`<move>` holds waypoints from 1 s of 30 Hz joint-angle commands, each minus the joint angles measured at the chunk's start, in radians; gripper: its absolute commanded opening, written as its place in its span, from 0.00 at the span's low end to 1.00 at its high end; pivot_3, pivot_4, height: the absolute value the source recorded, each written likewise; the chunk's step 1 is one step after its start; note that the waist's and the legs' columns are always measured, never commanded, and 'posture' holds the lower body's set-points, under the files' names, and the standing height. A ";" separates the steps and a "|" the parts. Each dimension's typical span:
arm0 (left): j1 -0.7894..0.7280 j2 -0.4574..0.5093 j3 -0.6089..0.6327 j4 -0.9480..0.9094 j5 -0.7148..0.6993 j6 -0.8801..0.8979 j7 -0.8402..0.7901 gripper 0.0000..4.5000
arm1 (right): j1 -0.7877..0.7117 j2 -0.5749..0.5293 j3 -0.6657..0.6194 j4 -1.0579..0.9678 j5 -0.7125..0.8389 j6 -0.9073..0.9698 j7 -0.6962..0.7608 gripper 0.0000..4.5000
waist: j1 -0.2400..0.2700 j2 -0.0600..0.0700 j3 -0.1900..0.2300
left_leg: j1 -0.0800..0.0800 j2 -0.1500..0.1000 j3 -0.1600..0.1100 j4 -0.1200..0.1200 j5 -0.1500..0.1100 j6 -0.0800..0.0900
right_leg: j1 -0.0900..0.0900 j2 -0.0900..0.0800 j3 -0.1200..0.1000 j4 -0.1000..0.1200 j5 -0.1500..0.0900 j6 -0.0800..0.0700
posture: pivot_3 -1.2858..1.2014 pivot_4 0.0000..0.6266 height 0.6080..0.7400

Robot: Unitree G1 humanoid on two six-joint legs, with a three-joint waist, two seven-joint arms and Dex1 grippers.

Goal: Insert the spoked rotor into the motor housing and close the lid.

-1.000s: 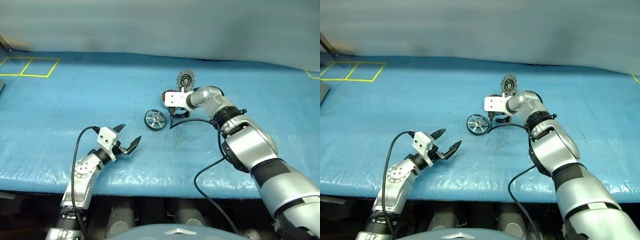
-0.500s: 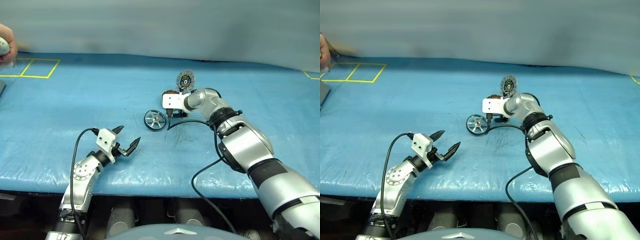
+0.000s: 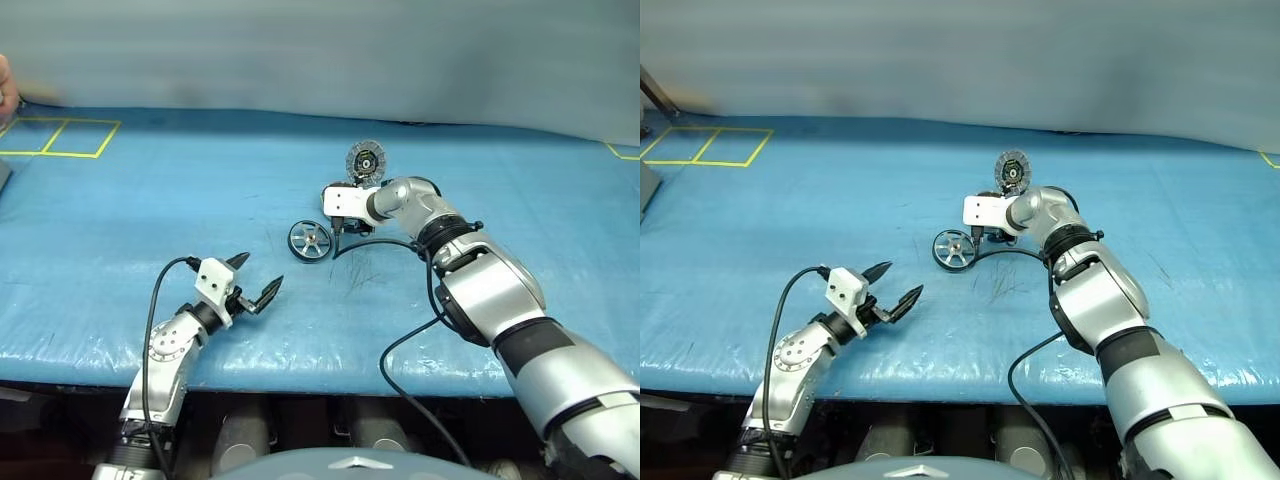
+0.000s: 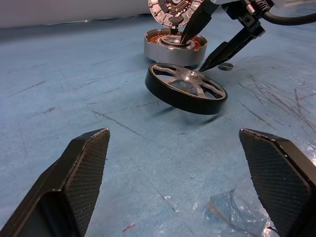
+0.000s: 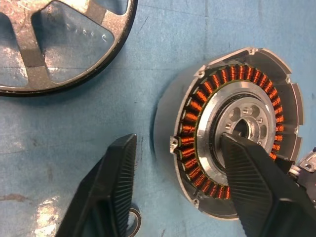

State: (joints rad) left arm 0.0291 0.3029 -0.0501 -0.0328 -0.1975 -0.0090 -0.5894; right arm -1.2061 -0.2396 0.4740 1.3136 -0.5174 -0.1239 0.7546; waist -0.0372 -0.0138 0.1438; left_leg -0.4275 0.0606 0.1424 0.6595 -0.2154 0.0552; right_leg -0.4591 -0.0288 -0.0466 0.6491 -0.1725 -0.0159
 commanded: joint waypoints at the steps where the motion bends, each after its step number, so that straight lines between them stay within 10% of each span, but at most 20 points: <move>1: -0.013 -0.003 -0.004 -0.024 0.002 -0.008 0.002 1.00 | 0.020 0.010 0.003 0.017 -0.007 0.001 0.016 0.37 | -0.002 -0.001 -0.001 | 0.000 0.000 0.000 0.000 0.000 0.000 | 0.000 0.000 0.000 0.000 0.000 0.000 | 0.52 0.24 1.00; 18: -0.019 -0.006 -0.007 -0.013 -0.001 -0.008 -0.001 1.00 | 0.027 -0.055 -0.072 -0.120 0.078 -0.066 0.112 0.32 | 0.000 0.000 -0.001 | -0.002 0.000 0.000 -0.002 0.002 0.003 | -0.002 0.000 0.000 -0.001 0.000 -0.001 | 0.52 0.24 1.00; 30: -0.035 0.019 -0.006 0.037 0.004 -0.013 -0.029 1.00 | 0.525 -0.320 -0.137 -1.155 0.131 0.274 0.304 0.32 | 0.020 0.001 0.000 | -0.003 0.000 -0.001 -0.006 0.001 0.001 | -0.003 0.000 -0.003 -0.005 -0.003 -0.003 | 0.52 0.24 1.00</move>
State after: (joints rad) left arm 0.0013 0.3170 -0.0546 0.0137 -0.1965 -0.0093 -0.6119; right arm -0.6899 -0.5408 0.3772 0.2976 -0.4000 0.1068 1.0464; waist -0.0172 -0.0127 0.1437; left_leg -0.4307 0.0611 0.1411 0.6534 -0.2150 0.0561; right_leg -0.4624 -0.0286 -0.0497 0.6444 -0.1762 -0.0190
